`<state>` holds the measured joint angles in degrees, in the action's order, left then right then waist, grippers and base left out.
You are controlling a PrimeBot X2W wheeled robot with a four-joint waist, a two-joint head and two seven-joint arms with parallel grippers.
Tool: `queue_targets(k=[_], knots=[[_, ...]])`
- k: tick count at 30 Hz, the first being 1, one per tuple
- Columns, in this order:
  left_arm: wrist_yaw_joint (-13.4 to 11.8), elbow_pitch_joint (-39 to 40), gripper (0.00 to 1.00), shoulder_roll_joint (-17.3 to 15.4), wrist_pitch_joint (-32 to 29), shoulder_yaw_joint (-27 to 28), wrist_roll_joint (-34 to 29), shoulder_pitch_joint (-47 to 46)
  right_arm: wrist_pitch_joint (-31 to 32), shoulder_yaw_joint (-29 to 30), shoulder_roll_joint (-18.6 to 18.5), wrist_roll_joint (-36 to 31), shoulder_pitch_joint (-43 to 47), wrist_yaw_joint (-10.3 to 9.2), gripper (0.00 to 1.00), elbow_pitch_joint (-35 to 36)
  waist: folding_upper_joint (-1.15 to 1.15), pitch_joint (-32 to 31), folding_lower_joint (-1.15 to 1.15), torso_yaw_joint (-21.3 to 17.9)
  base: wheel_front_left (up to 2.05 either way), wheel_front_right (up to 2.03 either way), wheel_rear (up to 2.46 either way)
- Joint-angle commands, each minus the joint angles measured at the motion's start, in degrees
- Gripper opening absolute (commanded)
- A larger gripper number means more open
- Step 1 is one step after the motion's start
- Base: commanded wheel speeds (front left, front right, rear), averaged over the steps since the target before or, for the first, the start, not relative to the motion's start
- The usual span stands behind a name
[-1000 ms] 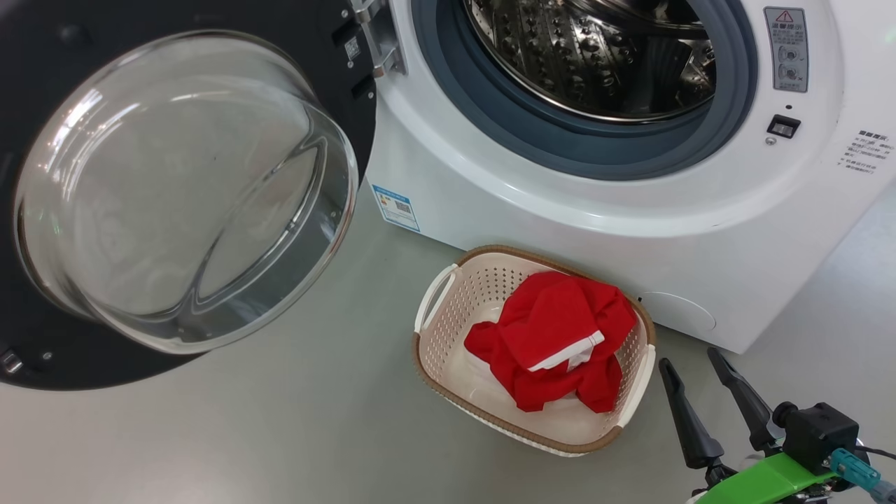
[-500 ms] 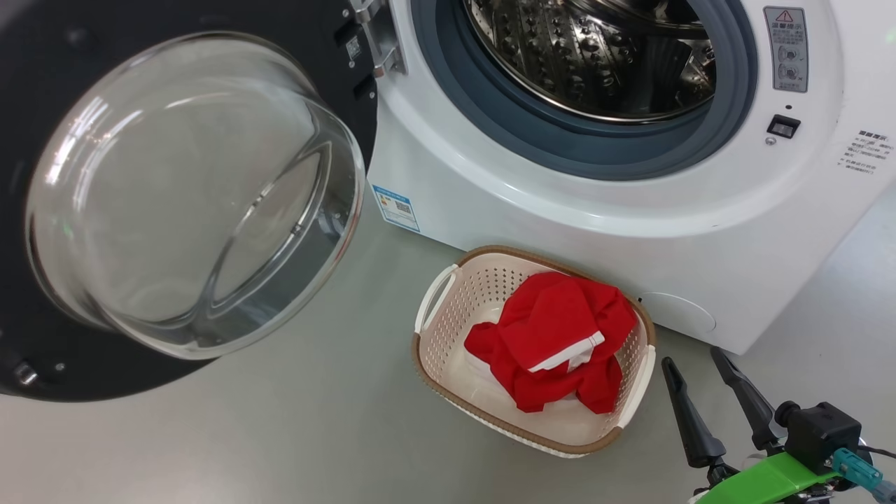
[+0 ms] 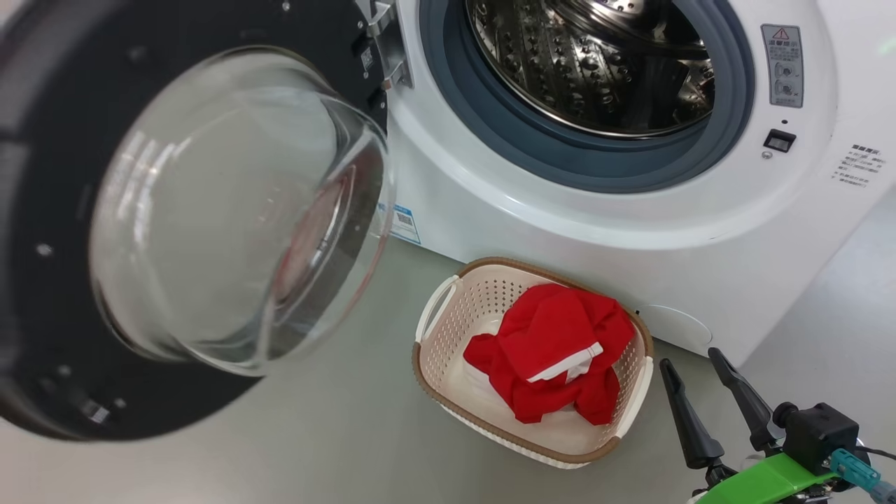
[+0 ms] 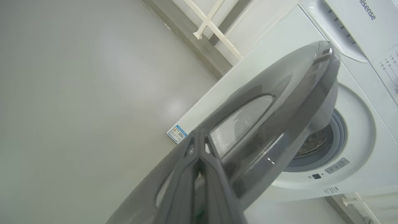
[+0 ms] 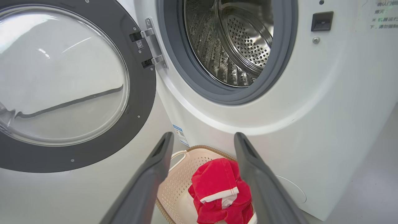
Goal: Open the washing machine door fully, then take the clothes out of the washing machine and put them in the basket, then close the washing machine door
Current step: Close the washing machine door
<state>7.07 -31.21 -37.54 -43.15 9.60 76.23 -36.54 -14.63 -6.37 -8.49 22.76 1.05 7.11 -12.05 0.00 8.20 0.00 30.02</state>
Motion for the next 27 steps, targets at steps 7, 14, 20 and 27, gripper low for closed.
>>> queue_targets(k=[7,14,20,27], knots=[[0.4,10.1,0.0,-1.8,-3.9,-1.8,3.3,4.2,-0.4,-1.0,-0.9,-0.1,-0.2,0.37,1.0,1.4,0.0,-0.6,0.0,-0.2,0.0,0.0,0.0],[0.4,17.4,0.0,-2.1,-4.9,-4.0,5.2,6.5,-0.4,-0.2,-0.8,-0.3,0.0,0.37,1.0,1.7,0.0,-0.9,0.0,-0.4,0.0,0.0,0.0],[0.4,22.7,0.0,-1.7,-5.2,-6.8,6.2,7.6,-0.4,0.7,-0.5,-0.6,0.7,0.37,1.0,2.2,0.0,-1.3,0.0,-0.7,0.0,0.0,0.0],[0.4,27.9,0.0,-0.7,-5.1,-10.6,7.6,7.5,-0.4,1.6,-0.1,-0.9,1.7,0.37,1.0,2.7,0.0,-1.7,0.0,-1.3,0.0,0.0,0.0]])
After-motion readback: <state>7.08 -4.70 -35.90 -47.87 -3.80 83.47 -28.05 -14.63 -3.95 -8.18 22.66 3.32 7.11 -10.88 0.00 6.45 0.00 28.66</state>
